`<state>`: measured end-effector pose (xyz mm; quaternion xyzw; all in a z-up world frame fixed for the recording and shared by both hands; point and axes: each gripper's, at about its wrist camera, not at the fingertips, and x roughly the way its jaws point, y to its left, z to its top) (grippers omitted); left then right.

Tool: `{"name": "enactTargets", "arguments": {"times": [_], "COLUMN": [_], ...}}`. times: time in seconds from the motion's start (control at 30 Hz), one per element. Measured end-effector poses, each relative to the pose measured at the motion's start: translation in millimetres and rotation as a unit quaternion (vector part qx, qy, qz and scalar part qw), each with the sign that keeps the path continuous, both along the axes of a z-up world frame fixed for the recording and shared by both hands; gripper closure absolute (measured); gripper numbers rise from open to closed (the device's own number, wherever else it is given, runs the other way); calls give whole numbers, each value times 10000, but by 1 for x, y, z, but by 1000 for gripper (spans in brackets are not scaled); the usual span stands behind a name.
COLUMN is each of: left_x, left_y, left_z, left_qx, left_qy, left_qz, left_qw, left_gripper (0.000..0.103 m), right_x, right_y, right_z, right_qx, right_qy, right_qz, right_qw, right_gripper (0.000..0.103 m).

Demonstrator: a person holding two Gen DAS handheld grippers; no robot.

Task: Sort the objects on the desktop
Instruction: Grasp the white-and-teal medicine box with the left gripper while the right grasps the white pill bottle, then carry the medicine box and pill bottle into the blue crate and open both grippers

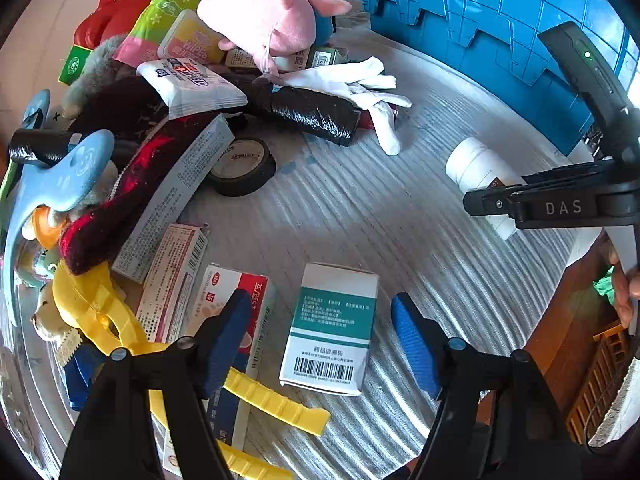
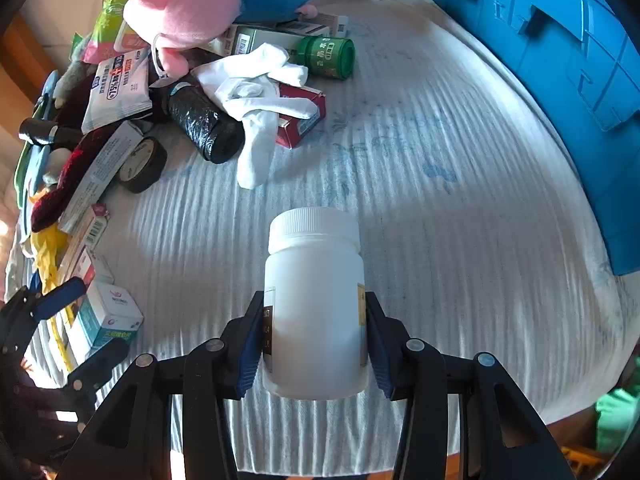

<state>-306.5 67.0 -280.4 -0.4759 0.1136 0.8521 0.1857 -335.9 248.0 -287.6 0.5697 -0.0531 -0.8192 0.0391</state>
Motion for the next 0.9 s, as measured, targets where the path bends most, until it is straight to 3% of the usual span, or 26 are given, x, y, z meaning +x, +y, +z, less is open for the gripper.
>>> {"name": "enactTargets", "arguments": {"times": [0.17,0.3,0.4,0.47,0.57,0.63,0.9], "left_x": [-4,8,13,13,1,-3,-15], "left_y": [6,14,15,8,1,1,-9], "left_z": [2,-2,-13,-15,-15,-13,36], "left_qx": [-136,-368,-298,-147,58,5,239], "left_qy": [62,189,-111,-89,-223,-208,382], "left_qz": [-52,-209,-241,-141,-32,-95,-46], "left_qw": [9999,9989,9992,9998,9997,9997,9990], "left_gripper": [51,51,51,52,68,68,68], "right_x": [1,3,4,6,9,11,26], "right_y": [0,1,4,5,6,5,0], "right_z": [0,4,6,7,6,6,55], "right_qx": [25,67,83,93,138,152,195], "right_qy": [-30,2,7,7,1,14,712], "right_qz": [27,32,-8,-25,-7,38,169], "right_qw": [10000,10000,10000,10000,9999,9999,9971], "right_gripper": [58,58,58,58,58,58,58]}}
